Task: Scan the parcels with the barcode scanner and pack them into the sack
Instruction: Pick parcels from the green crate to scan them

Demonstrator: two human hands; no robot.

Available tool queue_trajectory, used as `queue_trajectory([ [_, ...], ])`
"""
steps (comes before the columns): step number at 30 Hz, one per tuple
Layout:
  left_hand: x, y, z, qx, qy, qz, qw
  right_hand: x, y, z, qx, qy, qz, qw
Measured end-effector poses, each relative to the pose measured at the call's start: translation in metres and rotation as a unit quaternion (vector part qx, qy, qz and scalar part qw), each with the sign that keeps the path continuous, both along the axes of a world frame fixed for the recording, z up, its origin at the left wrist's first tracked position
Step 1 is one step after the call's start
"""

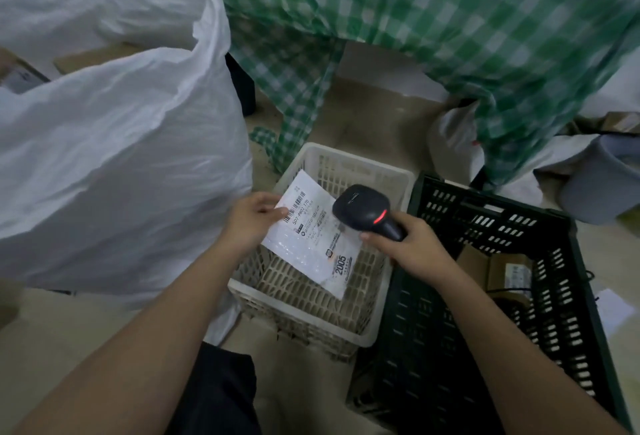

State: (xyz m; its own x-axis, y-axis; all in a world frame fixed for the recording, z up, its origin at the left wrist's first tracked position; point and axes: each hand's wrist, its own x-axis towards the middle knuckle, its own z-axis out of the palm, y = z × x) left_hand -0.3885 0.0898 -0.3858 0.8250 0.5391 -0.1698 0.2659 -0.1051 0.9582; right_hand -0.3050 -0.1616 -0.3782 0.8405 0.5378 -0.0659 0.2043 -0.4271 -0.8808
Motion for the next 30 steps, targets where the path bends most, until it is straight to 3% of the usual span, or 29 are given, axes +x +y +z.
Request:
queue_trajectory([
  [6, 0.003, -0.007, -0.004, -0.048, 0.000, 0.020, 0.999, -0.021, -0.009, -0.001, -0.045, -0.012, 0.041, 0.998],
  [15, 0.006, -0.010, -0.003, -0.103, 0.010, 0.027, 0.994, -0.028, -0.020, 0.015, -0.031, 0.006, 0.075, 0.997],
  [30, 0.009, -0.019, -0.001, -0.095, -0.002, 0.031, 0.995, -0.028, -0.027, 0.019, -0.036, -0.004, 0.068, 0.997],
])
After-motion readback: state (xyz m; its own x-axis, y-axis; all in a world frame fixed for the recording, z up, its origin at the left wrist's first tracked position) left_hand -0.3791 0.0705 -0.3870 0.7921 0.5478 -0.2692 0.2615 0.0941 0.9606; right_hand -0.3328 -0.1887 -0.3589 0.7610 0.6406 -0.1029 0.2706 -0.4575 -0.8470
